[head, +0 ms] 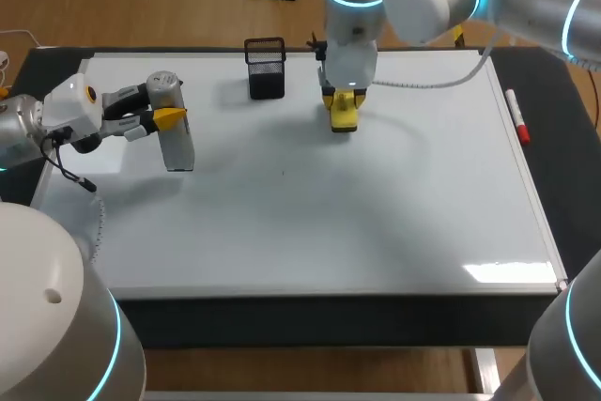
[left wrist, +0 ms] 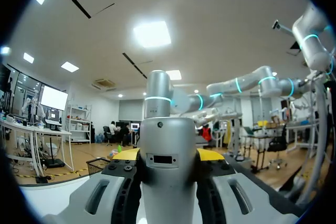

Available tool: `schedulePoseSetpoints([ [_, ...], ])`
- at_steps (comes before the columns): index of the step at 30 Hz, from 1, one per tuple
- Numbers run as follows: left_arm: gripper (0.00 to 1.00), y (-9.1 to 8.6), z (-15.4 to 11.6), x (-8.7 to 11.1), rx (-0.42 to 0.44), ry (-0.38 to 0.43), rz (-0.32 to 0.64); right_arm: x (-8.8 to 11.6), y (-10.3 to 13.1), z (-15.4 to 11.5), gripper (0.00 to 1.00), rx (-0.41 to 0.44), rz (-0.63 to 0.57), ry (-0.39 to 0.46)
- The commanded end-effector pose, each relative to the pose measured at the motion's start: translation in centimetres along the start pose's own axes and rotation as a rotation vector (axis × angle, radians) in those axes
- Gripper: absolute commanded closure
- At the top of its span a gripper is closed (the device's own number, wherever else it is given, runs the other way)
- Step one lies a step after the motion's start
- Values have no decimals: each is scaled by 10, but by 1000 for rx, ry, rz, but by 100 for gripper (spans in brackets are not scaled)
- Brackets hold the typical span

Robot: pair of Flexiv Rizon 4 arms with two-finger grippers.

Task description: Pick up the inspection probe, press it on each red-marked spot on the whiteboard one by one, put down the probe, pick up the eraser, and wipe off all the red marks.

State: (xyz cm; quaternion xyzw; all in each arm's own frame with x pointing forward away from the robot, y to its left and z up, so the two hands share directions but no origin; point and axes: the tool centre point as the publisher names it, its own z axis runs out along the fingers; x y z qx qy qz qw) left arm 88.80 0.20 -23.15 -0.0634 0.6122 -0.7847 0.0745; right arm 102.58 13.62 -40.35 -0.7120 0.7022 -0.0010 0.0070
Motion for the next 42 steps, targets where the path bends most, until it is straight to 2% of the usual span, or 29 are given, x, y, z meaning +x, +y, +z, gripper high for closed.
schedulePoseSetpoints([
  [1, 100, -1, 0, 1, -1, -2, 0, 1, -11, 6, 100, -8, -3, 3],
  [9, 100, -1, 0, 1, -1, -2, 0, 6, -26, 10, 100, -3, -12, 8],
  [26, 100, -1, 0, 1, -1, -2, 0, 17, -39, 19, 100, -15, -3, 46],
  [27, 100, -1, 0, 1, -1, -2, 0, 18, -40, 20, 55, -17, -1, 43],
  [28, 100, -1, 0, 1, -1, -2, 0, 19, -41, 20, 0, -16, 1, 40],
  [36, 100, -1, 0, 1, -1, -2, 0, 27, -43, 16, 0, -22, 40, 12],
  [42, 100, -1, 0, 1, -1, -2, 0, 39, -43, 5, 0, -68, 187, -75],
])
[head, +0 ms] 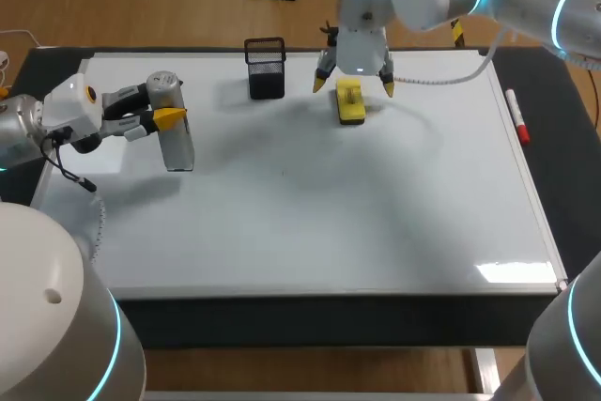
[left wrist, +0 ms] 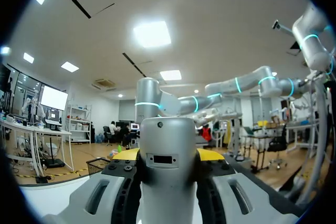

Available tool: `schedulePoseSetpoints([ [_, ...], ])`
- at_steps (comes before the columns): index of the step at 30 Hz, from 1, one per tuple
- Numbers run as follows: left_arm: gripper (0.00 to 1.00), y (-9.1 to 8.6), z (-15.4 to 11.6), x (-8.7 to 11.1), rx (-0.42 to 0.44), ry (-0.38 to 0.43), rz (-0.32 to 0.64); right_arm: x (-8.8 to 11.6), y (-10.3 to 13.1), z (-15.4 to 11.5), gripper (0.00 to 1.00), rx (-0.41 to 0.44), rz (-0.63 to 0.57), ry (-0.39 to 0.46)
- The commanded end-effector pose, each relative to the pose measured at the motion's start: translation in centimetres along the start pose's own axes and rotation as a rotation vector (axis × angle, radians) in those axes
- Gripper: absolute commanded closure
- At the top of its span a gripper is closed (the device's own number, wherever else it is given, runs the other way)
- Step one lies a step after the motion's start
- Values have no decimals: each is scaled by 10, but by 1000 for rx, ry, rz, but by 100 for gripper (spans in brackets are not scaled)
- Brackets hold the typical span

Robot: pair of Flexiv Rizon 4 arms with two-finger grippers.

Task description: Pick up the inspection probe, press it on each red-marked spot on the whiteboard one by one, put down the probe, pick up the eraser, and wipe off all the red marks.

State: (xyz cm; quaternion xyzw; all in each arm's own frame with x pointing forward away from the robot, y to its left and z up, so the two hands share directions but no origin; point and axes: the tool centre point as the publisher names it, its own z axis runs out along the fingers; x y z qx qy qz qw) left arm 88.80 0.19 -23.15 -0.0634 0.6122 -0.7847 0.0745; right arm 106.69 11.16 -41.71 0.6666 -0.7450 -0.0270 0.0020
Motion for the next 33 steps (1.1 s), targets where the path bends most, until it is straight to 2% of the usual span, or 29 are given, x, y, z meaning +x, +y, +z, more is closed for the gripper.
schedulePoseSetpoints([
  [1, 100, -1, 0, 1, -1, -2, 0, 16, -5, -11, 0, -26, 89, -65],
  [7, 100, -1, 0, 1, -1, -2, 0, 30, -10, -30, 0, -63, 311, -213],
  [9, 100, -1, 0, 1, -1, -2, 0, 34, -12, -36, 0, -71, 389, -235],
  [15, 100, -1, 0, 1, -1, -2, 0, 45, -20, -51, 0, -181, 641, -283],
  [18, 100, -1, 0, 1, -1, -2, 0, 48, -19, -59, 0, -231, 716, -305],
  [21, 100, -1, 0, 1, -1, -2, 0, 54, -16, -69, 0, -257, 771, -368],
  [24, 100, -1, 0, 1, -1, -2, 0, 60, -14, -78, 0, -316, 870, -365],
  [26, 100, -1, 0, 1, -1, -2, 0, 65, -12, -85, 0, -339, 884, -436],
  [27, 100, -1, 0, 1, -1, -2, 0, 67, -9, -88, 0, -364, 926, -415],
  [29, 100, -1, 0, 1, -1, -2, 0, 71, -9, -94, 0, -385, 943, -464],
  [33, 100, -1, 0, 1, -1, -2, 0, 80, -5, -110, 0, -425, 1020, -498],
])
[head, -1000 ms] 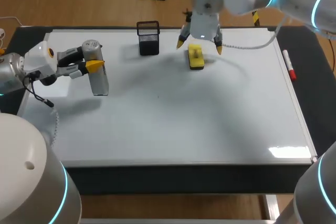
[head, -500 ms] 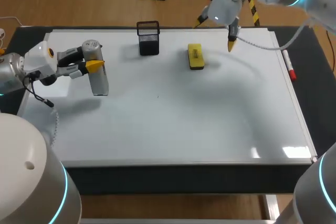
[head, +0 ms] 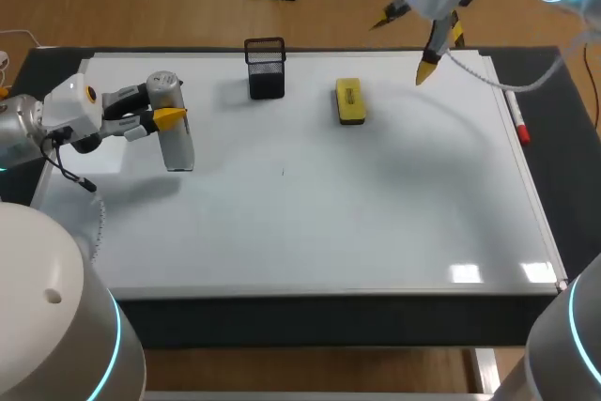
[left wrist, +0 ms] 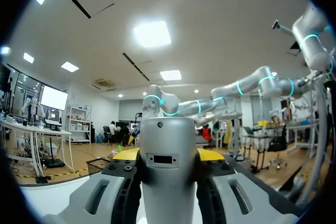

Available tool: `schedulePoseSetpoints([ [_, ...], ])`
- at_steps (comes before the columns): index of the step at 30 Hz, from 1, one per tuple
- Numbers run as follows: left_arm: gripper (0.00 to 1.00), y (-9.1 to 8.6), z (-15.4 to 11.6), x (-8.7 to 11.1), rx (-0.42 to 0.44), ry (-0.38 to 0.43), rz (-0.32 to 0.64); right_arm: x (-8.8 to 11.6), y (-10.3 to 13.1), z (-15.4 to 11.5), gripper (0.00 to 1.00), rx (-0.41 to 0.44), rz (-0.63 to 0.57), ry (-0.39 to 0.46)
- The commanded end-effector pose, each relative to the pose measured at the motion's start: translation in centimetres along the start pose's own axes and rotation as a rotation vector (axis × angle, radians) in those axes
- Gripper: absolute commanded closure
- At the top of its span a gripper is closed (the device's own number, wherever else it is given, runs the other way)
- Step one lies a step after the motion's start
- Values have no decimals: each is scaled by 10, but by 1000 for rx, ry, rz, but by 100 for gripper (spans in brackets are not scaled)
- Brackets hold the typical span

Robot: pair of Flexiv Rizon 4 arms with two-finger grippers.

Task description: Pick up the inspection probe, press it on each red-marked spot on the whiteboard one by one, put down the probe, pick up the eraser, and wipe off all the red marks.

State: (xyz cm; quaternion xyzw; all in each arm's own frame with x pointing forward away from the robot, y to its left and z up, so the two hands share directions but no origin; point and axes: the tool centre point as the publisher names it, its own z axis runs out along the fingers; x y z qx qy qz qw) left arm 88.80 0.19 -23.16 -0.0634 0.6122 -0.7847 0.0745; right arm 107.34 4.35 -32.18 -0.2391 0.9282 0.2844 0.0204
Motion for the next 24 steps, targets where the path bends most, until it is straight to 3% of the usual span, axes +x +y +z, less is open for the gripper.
schedulePoseSetpoints([
  [1, 100, -1, 0, 1, -1, -2, 0, 12, -2, -22, 0, -78, 120, -75],
  [10, 100, -1, 0, 1, -1, -2, 0, 25, 14, -51, 0, -119, 166, -167],
  [16, 100, -1, 0, 1, -1, -2, 0, 26, 16, -57, 0, -146, 246, -121],
  [24, 100, -1, 0, 1, -1, -2, 0, 26, 16, -57, 0, -146, 246, -121],
])
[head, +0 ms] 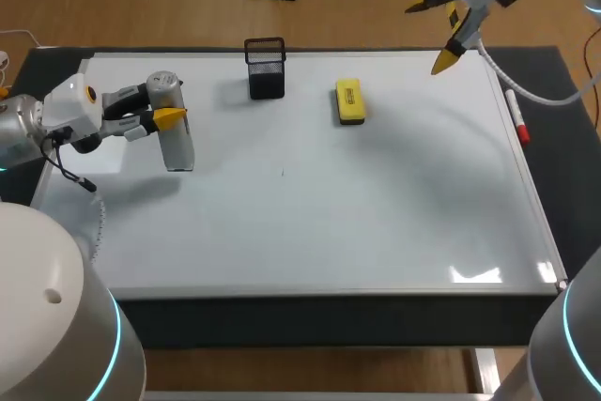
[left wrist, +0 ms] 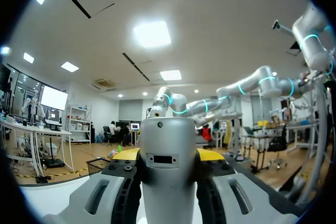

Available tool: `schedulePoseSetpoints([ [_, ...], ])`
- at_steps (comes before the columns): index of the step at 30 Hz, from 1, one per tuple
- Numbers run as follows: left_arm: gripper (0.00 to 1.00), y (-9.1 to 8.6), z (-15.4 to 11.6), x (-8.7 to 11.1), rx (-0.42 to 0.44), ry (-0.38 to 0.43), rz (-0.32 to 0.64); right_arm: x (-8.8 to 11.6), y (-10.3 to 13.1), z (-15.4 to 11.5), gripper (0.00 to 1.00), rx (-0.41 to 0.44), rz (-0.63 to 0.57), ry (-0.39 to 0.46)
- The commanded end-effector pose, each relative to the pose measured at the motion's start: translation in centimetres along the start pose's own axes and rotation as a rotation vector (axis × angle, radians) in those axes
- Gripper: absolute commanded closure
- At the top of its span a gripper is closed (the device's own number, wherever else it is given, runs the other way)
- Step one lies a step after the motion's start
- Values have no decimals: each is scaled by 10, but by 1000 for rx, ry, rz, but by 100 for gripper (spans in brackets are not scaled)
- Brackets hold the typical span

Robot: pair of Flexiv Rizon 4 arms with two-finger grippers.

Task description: Pick up the inspection probe, press it on each red-marked spot on the whiteboard one by one, put down the probe, pick up the eraser, and wipe off all the red marks.

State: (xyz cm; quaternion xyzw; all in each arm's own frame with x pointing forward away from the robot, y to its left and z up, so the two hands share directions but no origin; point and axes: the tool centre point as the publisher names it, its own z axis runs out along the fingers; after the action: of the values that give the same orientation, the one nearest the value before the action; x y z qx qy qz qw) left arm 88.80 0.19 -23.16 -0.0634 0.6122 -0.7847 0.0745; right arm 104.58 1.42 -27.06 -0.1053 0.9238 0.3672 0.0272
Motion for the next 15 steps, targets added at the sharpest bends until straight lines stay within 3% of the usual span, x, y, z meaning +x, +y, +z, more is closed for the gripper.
schedulePoseSetpoints([
  [1, 100, -1, 0, 1, -1, -2, 0, -3, -1, -1, 0, 4, 0, 8],
  [8, 100, -7, 7, -5, -9, 15, 4, -3, -1, -1, 0, 4, 0, 8],
  [15, 100, -23, 33, -30, -19, 88, 6, -3, -1, -1, 0, 4, 0, 8],
])
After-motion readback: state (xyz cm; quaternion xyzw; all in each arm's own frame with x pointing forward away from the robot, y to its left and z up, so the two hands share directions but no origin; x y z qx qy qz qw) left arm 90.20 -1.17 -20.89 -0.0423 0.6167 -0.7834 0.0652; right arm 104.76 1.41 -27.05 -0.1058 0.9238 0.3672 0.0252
